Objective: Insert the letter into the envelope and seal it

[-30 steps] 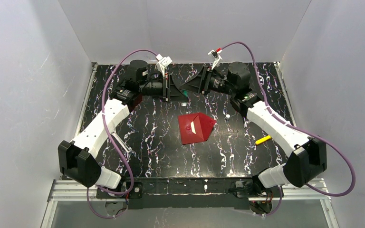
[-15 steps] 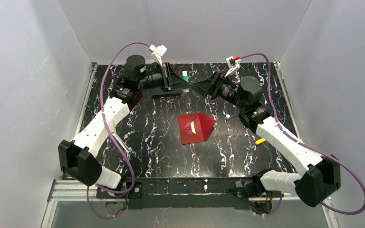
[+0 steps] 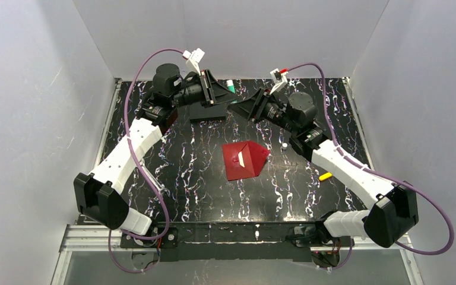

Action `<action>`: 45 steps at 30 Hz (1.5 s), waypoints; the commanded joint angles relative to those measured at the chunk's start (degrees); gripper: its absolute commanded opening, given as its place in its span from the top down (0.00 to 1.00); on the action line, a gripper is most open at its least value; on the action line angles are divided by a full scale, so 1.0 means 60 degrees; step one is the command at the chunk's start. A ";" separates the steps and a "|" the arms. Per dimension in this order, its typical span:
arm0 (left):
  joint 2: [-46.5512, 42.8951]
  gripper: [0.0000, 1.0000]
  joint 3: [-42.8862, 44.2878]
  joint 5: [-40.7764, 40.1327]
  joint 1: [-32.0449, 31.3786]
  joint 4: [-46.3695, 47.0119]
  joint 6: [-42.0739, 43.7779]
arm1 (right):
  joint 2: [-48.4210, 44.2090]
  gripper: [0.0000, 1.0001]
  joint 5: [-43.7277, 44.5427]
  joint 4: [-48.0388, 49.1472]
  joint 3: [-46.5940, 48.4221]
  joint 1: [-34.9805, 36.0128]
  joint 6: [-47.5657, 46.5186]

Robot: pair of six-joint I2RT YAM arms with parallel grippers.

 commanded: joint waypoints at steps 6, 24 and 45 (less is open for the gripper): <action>-0.0110 1.00 0.0238 0.0489 0.0027 0.0151 -0.0125 | -0.0021 0.72 0.0166 0.0937 0.0299 -0.0003 0.0476; -0.0401 1.00 0.1056 0.4936 0.0321 0.1182 0.1438 | 0.0679 0.99 -0.3726 0.8330 0.0234 -0.0003 0.5108; -0.0461 1.00 -0.0962 -0.0178 0.0591 0.1966 -0.2385 | 0.0228 0.02 0.1472 -0.2333 0.2374 0.0820 -0.2232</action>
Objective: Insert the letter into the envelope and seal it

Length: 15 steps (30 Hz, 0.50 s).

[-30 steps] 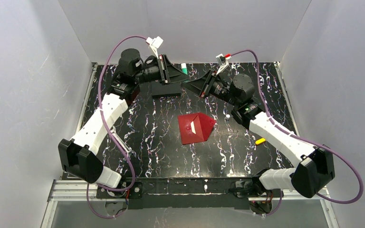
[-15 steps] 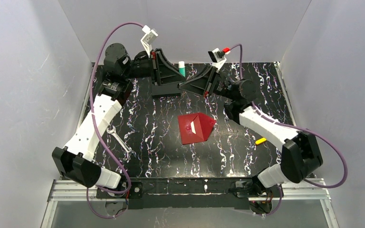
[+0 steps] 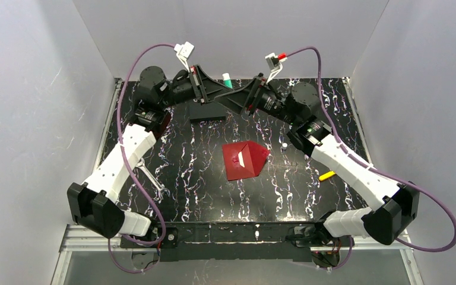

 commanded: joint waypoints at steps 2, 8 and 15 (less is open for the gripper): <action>0.0312 1.00 -0.0516 -0.1860 0.0213 -0.1339 -0.1021 | 0.0124 0.05 0.2692 -0.3580 0.0660 0.0244 -0.3653; 0.0319 1.00 -0.0107 -0.2533 0.0248 -0.2916 -0.0570 | 0.0041 0.23 0.3172 -0.3944 0.0659 0.0400 -0.4490; 0.0188 1.00 -0.0180 -0.2545 0.0249 -0.3390 -0.0549 | 0.0815 0.42 0.3432 -0.4863 0.1475 0.0448 -0.4999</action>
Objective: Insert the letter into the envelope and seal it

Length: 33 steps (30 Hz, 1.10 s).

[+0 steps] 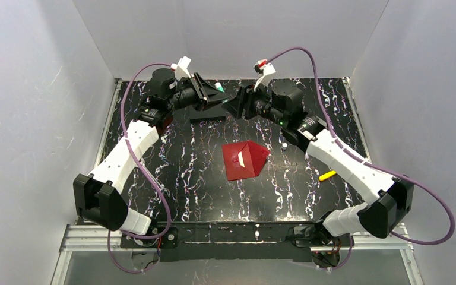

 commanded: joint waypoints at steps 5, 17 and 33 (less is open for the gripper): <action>-0.0251 1.00 0.0151 0.0033 0.0001 -0.0185 -0.0061 | 0.0857 0.38 0.0473 -0.0642 0.1349 0.0210 -0.0665; -0.0223 1.00 0.0185 0.0930 0.0232 0.0649 0.0117 | 0.0438 0.99 -0.0317 -0.0477 0.1174 -0.0019 -0.0094; -0.1333 1.00 -0.1082 0.3072 0.0702 0.6469 -0.0329 | -0.0350 0.99 -0.4983 1.1863 -0.2519 -0.2191 1.0132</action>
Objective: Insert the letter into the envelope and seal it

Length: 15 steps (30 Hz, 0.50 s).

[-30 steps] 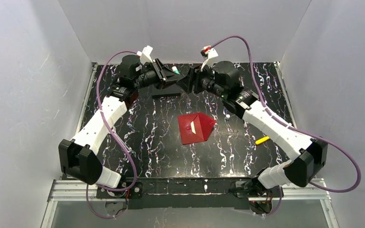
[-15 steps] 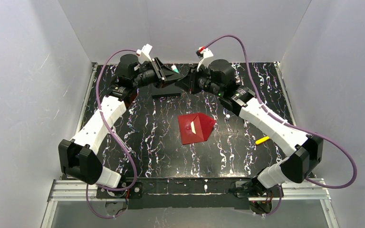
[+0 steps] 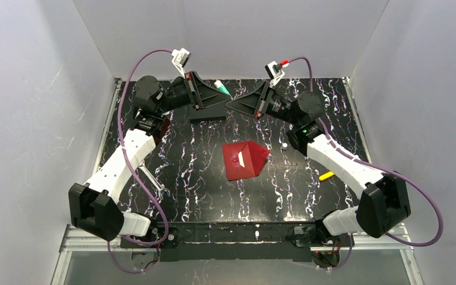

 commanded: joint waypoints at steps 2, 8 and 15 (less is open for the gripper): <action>-0.0569 1.00 0.0067 0.0346 0.0557 0.2124 -0.0309 | -0.0246 0.99 0.0488 0.6138 -0.0519 -0.0621 0.4038; -0.0436 1.00 0.0132 0.0151 0.0550 0.2719 -0.0726 | -0.0011 0.99 0.0475 0.6688 -0.1045 -0.0482 0.4391; -0.0342 1.00 -0.0121 -0.0300 0.0549 0.2720 -0.1135 | -0.1179 0.99 0.0805 -0.0402 -0.0047 0.0219 -0.1425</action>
